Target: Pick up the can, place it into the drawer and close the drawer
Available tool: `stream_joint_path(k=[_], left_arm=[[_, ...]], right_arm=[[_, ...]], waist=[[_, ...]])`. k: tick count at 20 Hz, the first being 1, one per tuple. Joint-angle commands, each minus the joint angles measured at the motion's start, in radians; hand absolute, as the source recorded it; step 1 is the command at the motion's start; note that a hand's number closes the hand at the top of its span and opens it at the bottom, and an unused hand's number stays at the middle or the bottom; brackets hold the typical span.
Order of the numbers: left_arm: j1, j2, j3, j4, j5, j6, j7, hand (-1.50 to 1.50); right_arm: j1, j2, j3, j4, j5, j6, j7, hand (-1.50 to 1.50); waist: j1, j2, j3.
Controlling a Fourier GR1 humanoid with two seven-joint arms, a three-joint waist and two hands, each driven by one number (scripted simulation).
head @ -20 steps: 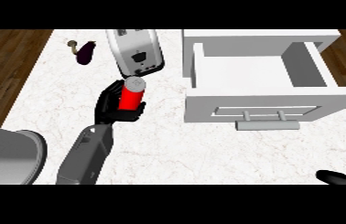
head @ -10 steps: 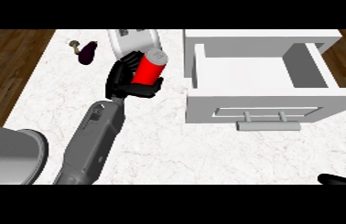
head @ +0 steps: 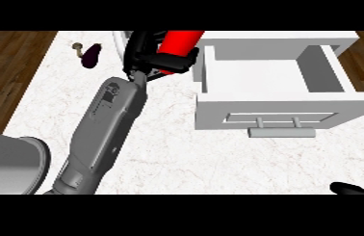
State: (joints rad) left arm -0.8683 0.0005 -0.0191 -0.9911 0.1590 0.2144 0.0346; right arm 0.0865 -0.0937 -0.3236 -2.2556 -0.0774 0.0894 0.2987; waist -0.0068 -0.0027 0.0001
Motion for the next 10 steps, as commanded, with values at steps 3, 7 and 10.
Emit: stream_joint_path(k=[3, 7, 10], left_arm=[[-0.181, 0.000, -0.072, 0.048, 0.017, 0.109, 0.095, 1.50], [-0.308, -0.001, -0.021, 0.118, -0.002, 0.107, 0.161, 1.50], [-0.402, -0.001, -0.095, 0.205, 0.062, 0.192, 0.162, 1.50]], right_arm=[[-0.114, -0.052, -0.032, 0.054, -0.014, -0.032, 0.057, -1.50], [-0.054, -0.039, -0.030, 0.020, -0.034, 0.003, 0.029, -1.50], [-0.034, -0.015, -0.015, 0.036, -0.016, 0.006, -0.015, -1.50]], waist=[[-0.007, 0.005, 0.000], [-0.010, 0.005, 0.000], [-0.027, 0.008, 0.001]])
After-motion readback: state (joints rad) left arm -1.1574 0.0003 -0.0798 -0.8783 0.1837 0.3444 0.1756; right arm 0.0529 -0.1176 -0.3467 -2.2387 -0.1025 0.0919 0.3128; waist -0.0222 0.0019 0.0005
